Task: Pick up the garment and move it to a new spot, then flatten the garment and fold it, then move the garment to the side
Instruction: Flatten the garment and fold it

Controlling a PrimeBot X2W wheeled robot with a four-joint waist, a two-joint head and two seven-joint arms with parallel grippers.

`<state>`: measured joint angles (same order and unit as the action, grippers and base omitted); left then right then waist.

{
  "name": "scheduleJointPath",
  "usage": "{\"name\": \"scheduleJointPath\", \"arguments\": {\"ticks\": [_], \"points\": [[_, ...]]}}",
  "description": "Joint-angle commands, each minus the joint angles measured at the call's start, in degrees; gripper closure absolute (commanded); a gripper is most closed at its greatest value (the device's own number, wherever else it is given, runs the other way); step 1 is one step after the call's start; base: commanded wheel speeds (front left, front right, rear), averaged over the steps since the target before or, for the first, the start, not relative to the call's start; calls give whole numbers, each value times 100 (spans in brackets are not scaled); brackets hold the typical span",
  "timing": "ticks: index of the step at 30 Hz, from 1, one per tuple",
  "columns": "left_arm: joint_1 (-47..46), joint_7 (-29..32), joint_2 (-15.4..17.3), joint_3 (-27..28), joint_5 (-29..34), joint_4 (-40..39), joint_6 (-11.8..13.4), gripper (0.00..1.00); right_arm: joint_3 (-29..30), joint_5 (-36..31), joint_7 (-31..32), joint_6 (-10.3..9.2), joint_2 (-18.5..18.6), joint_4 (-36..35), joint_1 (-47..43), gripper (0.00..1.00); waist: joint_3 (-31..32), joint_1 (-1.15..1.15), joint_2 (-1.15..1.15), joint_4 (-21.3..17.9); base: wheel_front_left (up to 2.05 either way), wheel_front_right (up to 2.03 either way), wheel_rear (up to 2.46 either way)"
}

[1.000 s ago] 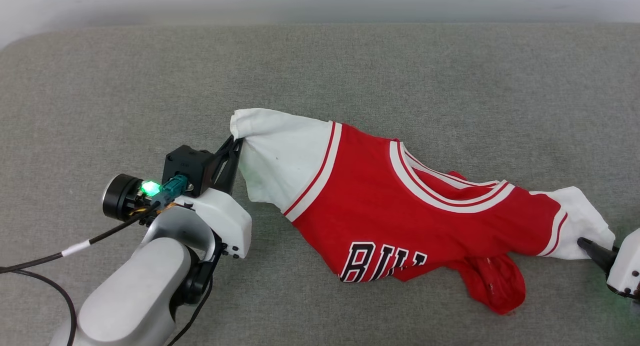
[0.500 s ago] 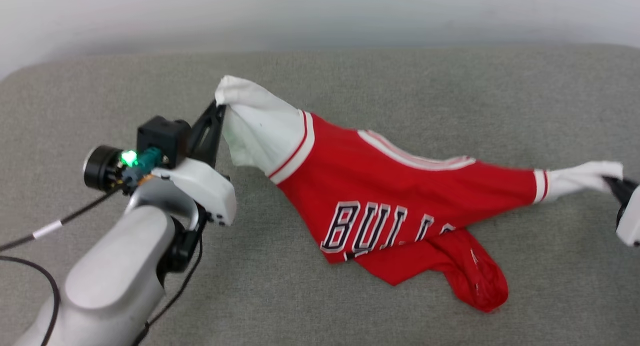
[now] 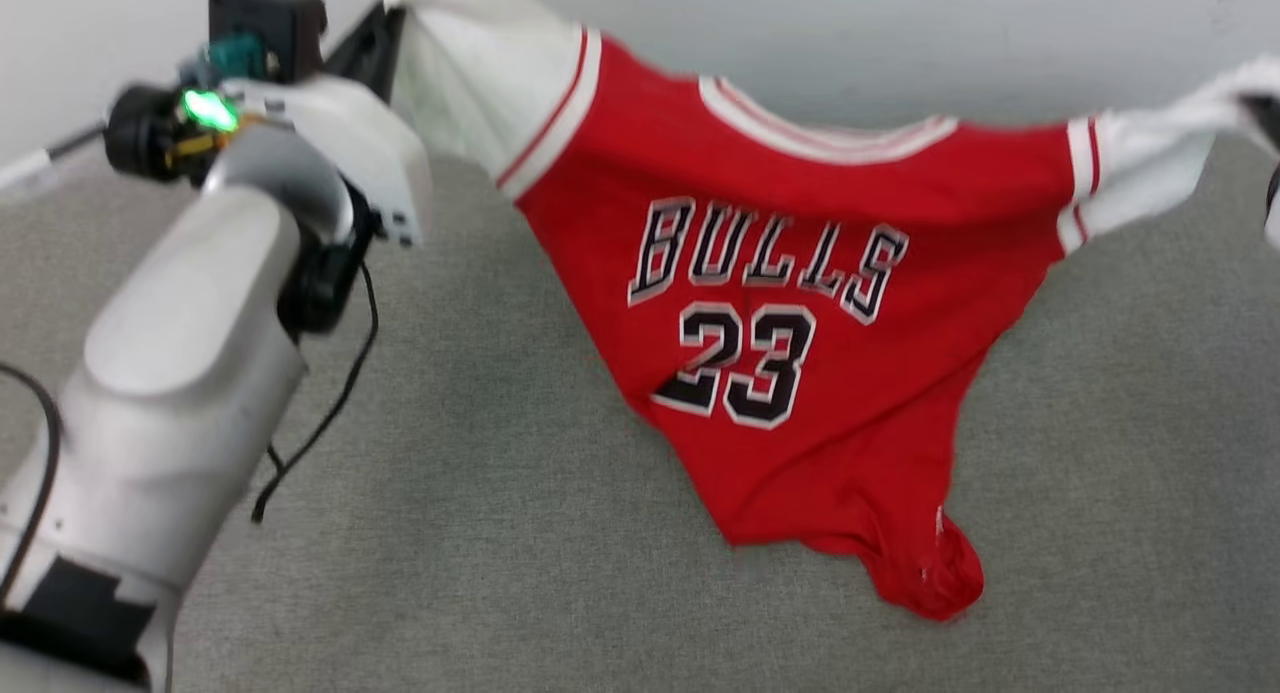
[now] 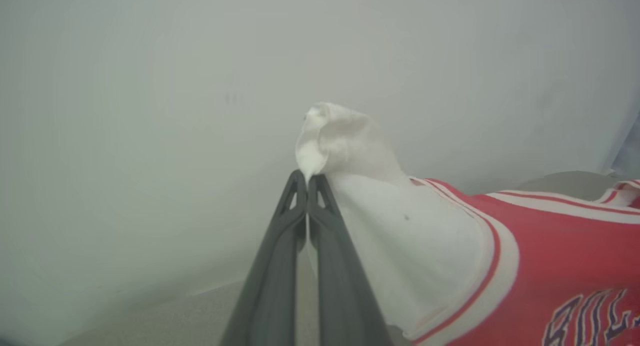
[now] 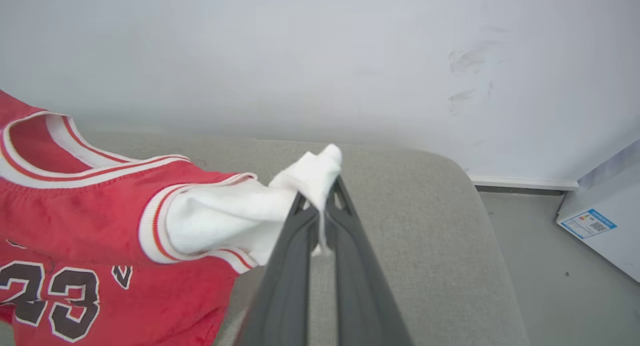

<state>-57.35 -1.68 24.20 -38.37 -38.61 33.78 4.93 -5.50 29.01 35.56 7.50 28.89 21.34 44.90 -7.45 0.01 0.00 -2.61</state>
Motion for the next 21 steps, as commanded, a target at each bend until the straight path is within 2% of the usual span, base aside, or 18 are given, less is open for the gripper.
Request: {"name": "scheduleJointPath", "arguments": {"ticks": [1,10,17,21], "points": [[-232,-15,-33,35,28,139,-16,100,-60,-72,-49,-3,22,49,256,100,-99,-1,0,-27,0,0,0],[-1941,-433,-144,435,53,1144,-64,100,-340,-199,-622,-3,-105,461,2162,100,-918,-1,0,-178,0,0,0],[-3195,-957,37,706,146,1474,-128,100,-419,-139,-1351,-3,-277,741,3490,100,-1597,-1,0,-316,0,0,0],[-3596,-1119,108,778,215,1514,-197,100,-440,-95,-1676,-3,-308,874,3917,100,-1849,-1,0,-356,0,0,0]]}}
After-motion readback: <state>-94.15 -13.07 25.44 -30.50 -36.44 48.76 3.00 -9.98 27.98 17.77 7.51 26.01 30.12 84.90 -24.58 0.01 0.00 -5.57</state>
